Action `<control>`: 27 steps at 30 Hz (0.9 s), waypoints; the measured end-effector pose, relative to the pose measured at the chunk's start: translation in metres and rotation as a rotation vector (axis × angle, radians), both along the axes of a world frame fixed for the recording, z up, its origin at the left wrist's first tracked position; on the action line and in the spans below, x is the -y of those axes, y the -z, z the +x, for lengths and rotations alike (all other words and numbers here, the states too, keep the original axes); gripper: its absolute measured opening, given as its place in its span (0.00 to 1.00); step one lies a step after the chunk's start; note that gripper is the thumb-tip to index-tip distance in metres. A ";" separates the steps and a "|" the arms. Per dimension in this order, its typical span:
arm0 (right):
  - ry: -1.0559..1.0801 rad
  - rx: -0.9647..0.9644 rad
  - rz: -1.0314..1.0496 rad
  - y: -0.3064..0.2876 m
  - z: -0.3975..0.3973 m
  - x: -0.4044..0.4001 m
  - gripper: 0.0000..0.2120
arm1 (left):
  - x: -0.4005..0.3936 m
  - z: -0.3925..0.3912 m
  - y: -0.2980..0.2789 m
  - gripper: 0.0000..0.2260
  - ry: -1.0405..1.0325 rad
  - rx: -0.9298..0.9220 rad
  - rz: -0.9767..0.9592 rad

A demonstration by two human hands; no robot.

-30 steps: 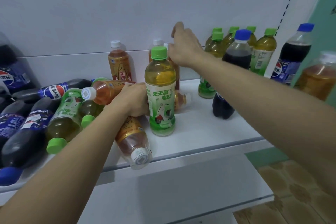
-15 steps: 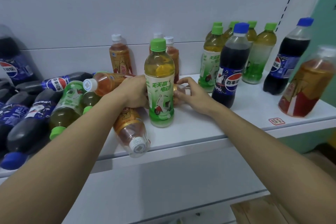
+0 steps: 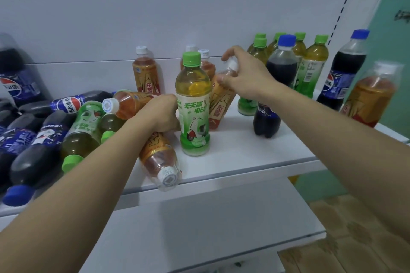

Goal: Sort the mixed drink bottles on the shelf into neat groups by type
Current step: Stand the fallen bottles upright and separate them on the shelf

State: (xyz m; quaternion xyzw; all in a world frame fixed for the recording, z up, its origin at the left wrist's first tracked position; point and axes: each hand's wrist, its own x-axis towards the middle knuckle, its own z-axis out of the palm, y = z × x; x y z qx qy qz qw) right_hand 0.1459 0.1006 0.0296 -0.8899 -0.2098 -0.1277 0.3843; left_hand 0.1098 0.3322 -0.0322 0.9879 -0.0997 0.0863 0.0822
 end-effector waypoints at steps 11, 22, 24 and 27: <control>0.014 0.065 -0.228 -0.016 0.002 -0.014 0.31 | -0.002 -0.002 -0.001 0.14 0.010 0.016 -0.007; 0.027 0.296 -0.291 -0.059 -0.029 -0.001 0.18 | -0.008 -0.008 -0.016 0.09 0.007 0.105 -0.268; 0.006 0.374 -0.280 -0.075 -0.041 -0.010 0.15 | -0.014 -0.011 -0.027 0.10 0.011 0.158 -0.375; -0.080 0.405 -0.337 -0.091 -0.058 -0.037 0.12 | -0.025 -0.022 -0.049 0.13 0.058 0.209 -0.383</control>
